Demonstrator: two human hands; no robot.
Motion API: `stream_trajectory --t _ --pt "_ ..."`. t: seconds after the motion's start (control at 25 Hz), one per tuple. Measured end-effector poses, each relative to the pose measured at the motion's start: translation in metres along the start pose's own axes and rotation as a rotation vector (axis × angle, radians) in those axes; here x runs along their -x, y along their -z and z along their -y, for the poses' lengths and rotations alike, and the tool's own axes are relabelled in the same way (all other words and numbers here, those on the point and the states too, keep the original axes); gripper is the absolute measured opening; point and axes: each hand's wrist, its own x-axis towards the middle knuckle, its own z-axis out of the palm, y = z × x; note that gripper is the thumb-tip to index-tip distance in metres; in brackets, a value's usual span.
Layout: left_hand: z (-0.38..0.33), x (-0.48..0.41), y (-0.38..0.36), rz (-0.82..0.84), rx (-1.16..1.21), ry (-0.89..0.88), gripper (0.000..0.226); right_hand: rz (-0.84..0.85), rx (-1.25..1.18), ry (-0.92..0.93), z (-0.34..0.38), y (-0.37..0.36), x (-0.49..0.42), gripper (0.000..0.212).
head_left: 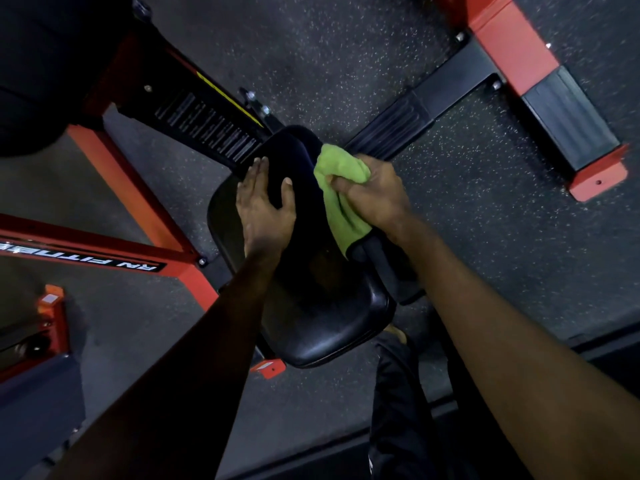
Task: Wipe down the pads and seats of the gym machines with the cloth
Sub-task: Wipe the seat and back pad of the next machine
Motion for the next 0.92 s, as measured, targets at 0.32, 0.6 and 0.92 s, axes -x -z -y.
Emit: stream_trajectory --t 0.32,0.6,0.92 --pt "0.003 -0.004 -0.002 0.033 0.022 0.01 0.069 -0.017 0.02 -0.076 0.023 -0.011 -0.044 0.047" --pt "0.005 -0.004 -0.004 0.023 0.04 0.016 0.067 0.022 -0.041 -0.119 0.016 -0.015 -0.069 0.046" --pt "0.006 -0.004 -0.006 -0.002 0.038 0.007 0.064 0.08 0.007 -0.076 0.055 -0.028 -0.112 0.028"
